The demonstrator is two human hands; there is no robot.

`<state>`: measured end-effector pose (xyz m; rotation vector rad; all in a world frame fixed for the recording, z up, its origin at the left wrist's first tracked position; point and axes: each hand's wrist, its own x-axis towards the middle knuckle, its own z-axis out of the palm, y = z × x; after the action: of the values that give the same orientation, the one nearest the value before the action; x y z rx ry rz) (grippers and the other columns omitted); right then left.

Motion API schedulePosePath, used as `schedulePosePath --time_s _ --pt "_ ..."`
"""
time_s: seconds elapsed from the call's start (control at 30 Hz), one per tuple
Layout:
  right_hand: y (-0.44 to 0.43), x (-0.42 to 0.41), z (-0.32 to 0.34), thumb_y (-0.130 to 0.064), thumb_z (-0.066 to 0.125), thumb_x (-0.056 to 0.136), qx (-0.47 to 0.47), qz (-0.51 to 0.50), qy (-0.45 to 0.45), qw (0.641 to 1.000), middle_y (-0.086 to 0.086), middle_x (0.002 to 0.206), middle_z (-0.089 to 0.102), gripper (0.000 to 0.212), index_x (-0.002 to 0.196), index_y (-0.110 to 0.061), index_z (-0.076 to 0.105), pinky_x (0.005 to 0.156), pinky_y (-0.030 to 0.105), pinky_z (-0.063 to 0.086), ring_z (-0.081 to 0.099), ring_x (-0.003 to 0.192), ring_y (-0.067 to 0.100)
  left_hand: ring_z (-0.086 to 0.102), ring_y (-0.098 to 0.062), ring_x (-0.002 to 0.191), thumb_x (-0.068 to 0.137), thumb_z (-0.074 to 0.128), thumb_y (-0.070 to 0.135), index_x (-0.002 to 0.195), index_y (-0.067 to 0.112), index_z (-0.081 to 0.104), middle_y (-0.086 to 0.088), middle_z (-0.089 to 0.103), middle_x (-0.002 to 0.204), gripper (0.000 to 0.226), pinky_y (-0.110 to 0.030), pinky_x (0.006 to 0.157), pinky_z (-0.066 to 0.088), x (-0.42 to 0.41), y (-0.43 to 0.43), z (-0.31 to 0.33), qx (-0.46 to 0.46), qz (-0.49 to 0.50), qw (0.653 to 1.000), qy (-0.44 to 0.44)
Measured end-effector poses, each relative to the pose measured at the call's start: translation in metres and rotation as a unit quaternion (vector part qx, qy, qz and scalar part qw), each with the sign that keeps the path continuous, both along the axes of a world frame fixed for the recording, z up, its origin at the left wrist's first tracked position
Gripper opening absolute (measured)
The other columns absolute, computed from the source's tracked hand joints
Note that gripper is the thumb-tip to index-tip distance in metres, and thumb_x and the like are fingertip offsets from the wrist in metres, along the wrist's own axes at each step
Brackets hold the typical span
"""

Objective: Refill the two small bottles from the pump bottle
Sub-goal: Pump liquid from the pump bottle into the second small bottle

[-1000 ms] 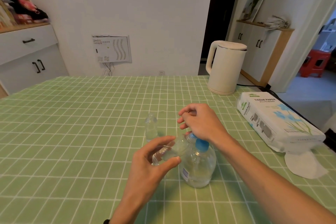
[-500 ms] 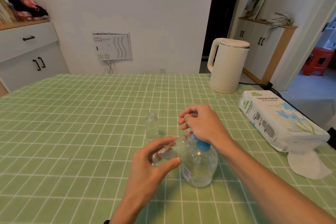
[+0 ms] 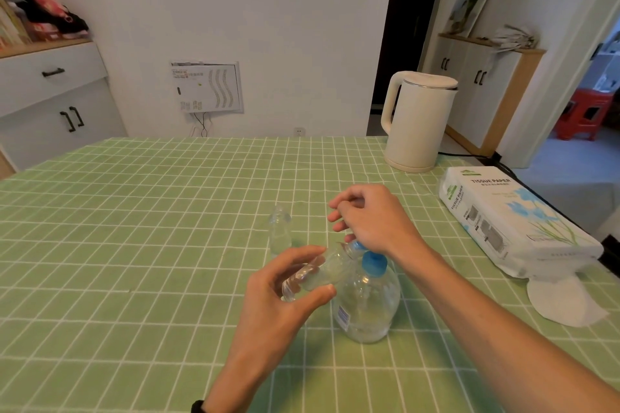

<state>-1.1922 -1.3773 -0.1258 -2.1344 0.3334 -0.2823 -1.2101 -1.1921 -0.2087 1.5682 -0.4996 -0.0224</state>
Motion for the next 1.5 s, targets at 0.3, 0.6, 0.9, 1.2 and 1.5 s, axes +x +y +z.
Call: schedulePosePath --time_s 0.3,0.6,0.9,1.2,1.5 --pt "0.000 -0.001 -0.011 -0.011 0.055 0.102 0.011 -0.008 0.019 1.000 -0.003 0.082 0.081 0.024 0.092 -0.019 0.075 0.070 0.034 0.066 0.078 0.072 0.010 0.075 -0.007 0.112 0.068 0.089 0.032 0.112 0.044 0.078 0.015 0.081 0.114 0.047 -0.028 0.097 0.061 0.000 0.001 -0.008 0.010 0.005 1.000 -0.011" --pt "0.001 -0.001 -0.002 -0.018 0.059 0.101 -0.029 0.007 0.011 0.999 -0.005 0.081 0.081 0.022 0.087 -0.024 0.074 0.072 0.035 0.064 0.077 0.073 0.008 0.077 -0.007 0.110 0.071 0.089 0.018 0.112 0.039 0.078 0.012 0.082 0.113 0.047 -0.033 0.099 0.060 -0.002 0.001 -0.001 0.004 -0.001 1.000 -0.003" --pt "0.000 -0.002 -0.008 -0.015 0.056 0.103 -0.008 -0.007 0.012 1.000 -0.002 0.081 0.081 0.027 0.086 -0.022 0.075 0.068 0.030 0.062 0.078 0.070 0.009 0.076 -0.009 0.110 0.072 0.090 0.021 0.112 0.042 0.079 0.012 0.081 0.113 0.047 -0.030 0.098 0.061 0.000 0.000 -0.004 -0.002 -0.002 1.000 -0.007" --pt "0.002 -0.005 -0.007 -0.014 0.055 0.103 -0.026 -0.009 0.019 0.999 -0.001 0.083 0.080 0.029 0.083 -0.023 0.074 0.069 0.028 0.064 0.077 0.072 0.009 0.076 -0.007 0.111 0.076 0.093 0.005 0.114 0.037 0.080 0.012 0.081 0.114 0.051 -0.026 0.100 0.059 0.000 0.001 -0.006 -0.004 -0.007 1.000 -0.003" --pt "0.002 0.001 0.005 -0.020 0.061 0.101 -0.062 0.004 0.023 0.998 -0.003 0.083 0.081 0.020 0.089 -0.017 0.077 0.076 0.034 0.064 0.078 0.075 0.011 0.076 -0.009 0.112 0.075 0.092 0.014 0.116 0.035 0.079 0.009 0.081 0.115 0.048 -0.037 0.101 0.061 0.000 0.002 0.002 -0.013 -0.011 1.000 -0.004"
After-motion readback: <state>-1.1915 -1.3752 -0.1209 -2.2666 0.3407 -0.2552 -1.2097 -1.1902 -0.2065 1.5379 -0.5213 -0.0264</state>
